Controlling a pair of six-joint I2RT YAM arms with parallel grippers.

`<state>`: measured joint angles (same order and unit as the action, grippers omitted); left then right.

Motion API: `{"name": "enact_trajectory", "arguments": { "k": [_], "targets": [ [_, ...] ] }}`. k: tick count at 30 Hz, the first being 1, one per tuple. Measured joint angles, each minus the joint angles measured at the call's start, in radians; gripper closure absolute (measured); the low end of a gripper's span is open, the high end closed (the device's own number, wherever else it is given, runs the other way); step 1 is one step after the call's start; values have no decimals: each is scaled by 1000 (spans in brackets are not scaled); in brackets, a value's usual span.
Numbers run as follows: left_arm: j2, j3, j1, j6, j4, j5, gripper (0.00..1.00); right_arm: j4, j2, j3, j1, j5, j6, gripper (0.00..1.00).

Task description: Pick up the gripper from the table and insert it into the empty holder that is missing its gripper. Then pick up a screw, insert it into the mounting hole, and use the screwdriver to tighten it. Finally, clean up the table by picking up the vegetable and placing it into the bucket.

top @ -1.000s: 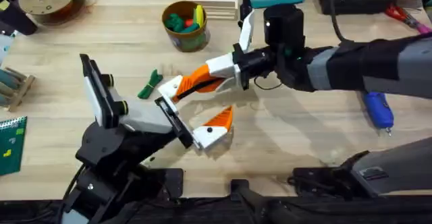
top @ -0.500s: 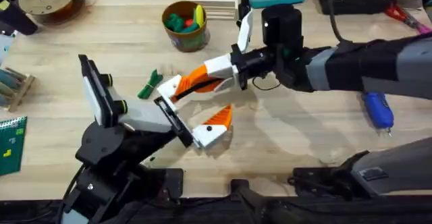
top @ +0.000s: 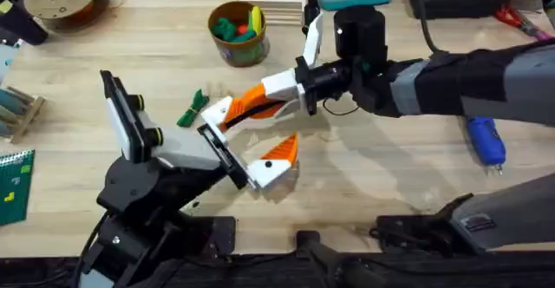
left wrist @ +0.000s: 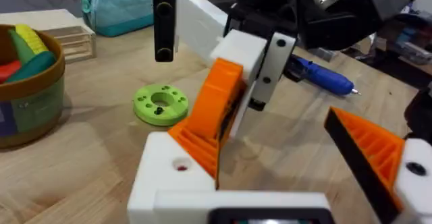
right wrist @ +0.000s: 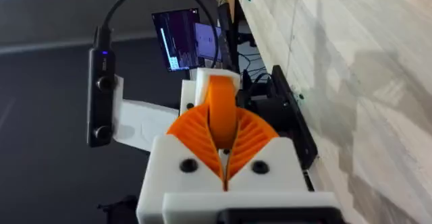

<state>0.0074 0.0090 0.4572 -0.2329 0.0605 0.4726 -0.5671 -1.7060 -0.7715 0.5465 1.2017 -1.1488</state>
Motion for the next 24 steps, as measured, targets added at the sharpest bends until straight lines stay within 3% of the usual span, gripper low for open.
{"name": "enact_trajectory", "arguments": {
  "k": [13,24],
  "targets": [
    [0,0,-2,1,0,67,13,6,-9,0,-15,56,2,985],
    [0,1,-9,4,3,78,13,9,-9,0,-12,51,35,986]
  ]
}}
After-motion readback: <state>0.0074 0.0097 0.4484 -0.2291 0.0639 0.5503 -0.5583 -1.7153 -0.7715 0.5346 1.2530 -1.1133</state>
